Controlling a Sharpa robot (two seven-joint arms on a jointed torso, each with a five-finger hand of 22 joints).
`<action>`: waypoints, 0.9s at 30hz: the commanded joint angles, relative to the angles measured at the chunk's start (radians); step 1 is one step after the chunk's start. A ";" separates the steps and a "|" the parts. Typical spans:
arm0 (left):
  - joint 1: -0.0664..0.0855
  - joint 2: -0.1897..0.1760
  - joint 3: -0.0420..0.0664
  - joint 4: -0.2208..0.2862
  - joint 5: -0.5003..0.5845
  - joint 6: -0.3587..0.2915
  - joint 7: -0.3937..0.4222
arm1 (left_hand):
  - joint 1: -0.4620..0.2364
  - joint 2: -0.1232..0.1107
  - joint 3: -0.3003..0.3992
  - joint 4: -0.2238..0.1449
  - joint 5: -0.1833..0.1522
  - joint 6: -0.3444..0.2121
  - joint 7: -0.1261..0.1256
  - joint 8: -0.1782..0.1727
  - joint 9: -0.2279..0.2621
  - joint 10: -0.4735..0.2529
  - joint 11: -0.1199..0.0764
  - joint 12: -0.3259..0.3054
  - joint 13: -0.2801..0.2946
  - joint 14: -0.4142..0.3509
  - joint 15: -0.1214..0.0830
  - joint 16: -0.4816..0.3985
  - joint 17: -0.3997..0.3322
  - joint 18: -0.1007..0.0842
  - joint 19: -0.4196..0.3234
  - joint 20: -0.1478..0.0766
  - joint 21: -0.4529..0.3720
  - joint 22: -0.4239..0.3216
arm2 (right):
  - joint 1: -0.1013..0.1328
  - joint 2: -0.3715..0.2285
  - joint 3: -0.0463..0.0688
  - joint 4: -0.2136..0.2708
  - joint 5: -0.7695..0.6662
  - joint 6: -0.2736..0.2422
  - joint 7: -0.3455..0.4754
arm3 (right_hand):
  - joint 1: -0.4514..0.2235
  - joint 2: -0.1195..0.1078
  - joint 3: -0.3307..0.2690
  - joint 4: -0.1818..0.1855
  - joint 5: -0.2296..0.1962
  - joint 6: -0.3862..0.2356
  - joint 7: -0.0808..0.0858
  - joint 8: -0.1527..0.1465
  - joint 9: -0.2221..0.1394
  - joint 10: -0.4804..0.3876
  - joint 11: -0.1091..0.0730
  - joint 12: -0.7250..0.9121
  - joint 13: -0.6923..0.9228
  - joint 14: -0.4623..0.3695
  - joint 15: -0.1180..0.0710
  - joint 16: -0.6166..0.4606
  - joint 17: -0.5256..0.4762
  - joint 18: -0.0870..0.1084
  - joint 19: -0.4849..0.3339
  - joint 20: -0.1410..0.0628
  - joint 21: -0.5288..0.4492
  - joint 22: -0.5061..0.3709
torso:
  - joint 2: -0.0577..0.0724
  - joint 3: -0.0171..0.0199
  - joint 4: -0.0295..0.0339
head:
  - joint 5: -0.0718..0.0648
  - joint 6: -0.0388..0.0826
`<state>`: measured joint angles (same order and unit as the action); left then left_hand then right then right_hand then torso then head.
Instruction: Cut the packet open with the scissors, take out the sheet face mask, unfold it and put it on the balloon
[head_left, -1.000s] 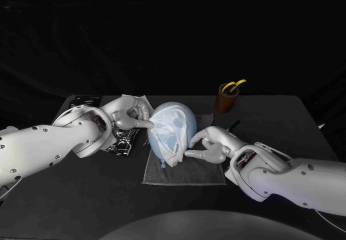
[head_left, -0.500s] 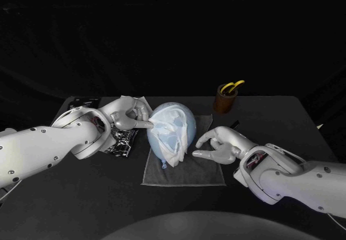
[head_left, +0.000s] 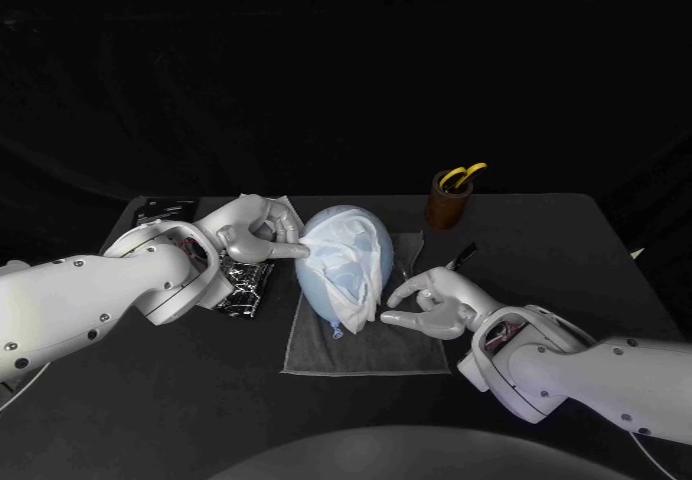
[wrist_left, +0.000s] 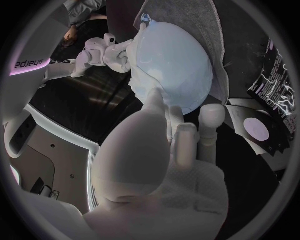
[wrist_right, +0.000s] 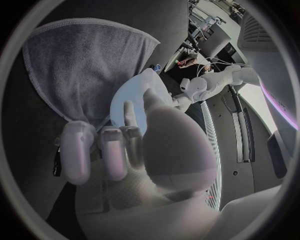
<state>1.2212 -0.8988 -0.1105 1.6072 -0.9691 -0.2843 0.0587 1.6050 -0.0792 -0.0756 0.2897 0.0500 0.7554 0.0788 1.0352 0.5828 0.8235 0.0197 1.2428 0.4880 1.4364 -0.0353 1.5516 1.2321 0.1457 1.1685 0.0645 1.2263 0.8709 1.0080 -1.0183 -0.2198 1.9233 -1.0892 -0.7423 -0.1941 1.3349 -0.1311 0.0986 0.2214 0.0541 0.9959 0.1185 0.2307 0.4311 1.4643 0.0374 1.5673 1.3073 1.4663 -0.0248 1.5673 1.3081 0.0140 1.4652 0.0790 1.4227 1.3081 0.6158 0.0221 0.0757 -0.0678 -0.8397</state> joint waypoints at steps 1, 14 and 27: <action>0.000 0.002 0.001 0.001 0.031 0.014 0.015 | -0.007 0.006 -0.006 0.002 -0.002 -0.005 0.000 -0.004 -0.001 -0.009 -0.001 -0.003 -0.001 -0.002 -0.001 0.001 0.001 -0.010 -0.006 -0.001 0.000 0.003 | -0.007 0.012 0.001 -0.005 0.094 -0.063 0.063 | 0.017 0.002 -0.008 -0.002 -0.005 -0.004 0.002 -0.006 -0.001 0.106 0.004 0.003 0.264 0.105 -0.001 0.003 0.263 0.018 0.048 -0.002 -0.004 0.219 | 0.000 -0.0004 0.0005 | -0.003 -0.002; 0.000 0.004 0.001 -0.002 0.029 0.018 0.008 | -0.007 0.007 -0.006 0.002 -0.002 -0.005 0.000 -0.004 -0.001 -0.009 -0.001 -0.003 -0.001 0.000 -0.001 0.002 0.008 -0.011 -0.003 -0.001 0.002 0.008 | -0.019 0.039 0.001 -0.043 0.120 -0.113 0.111 | 0.037 0.016 -0.011 -0.003 -0.005 -0.006 0.005 -0.010 -0.002 0.106 0.006 0.003 0.264 0.105 0.001 0.003 0.263 0.018 0.047 0.000 -0.004 0.219 | 0.000 0.0004 -0.0003 | -0.003 -0.003; 0.000 0.006 0.001 -0.004 0.028 0.018 0.005 | -0.007 0.008 -0.006 0.001 -0.002 -0.004 0.000 -0.004 0.000 -0.008 -0.001 -0.002 0.000 0.001 -0.001 0.002 0.010 -0.011 -0.003 -0.001 0.003 0.009 | -0.021 0.062 0.001 -0.050 0.131 -0.112 0.131 | 0.053 0.029 -0.012 -0.005 -0.005 -0.004 0.005 -0.013 -0.002 0.106 0.007 0.003 0.264 0.105 0.002 0.003 0.263 0.018 0.048 0.001 -0.003 0.219 | 0.000 -0.0005 0.0001 | -0.002 -0.006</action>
<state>1.2212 -0.8951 -0.1105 1.6029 -0.9465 -0.2786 0.0579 1.6011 -0.0753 -0.0756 0.2897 0.0500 0.7555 0.0788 1.0352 0.5816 0.8237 0.0198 1.2423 0.4866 1.4363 -0.0353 1.5496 1.2409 0.1457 1.1684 0.0646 1.2263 0.8791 0.9879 -0.9580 -0.2190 1.8734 -0.9639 -0.8450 -0.0868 1.3821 -0.1024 0.0926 0.2153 0.0541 0.9930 0.1213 0.2220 0.4301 1.4664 0.0395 1.5644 1.3080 1.4663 -0.0247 1.5673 1.3081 0.0141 1.4634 0.0806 1.4222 1.3078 0.6158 0.0220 0.0753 -0.0697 -0.8448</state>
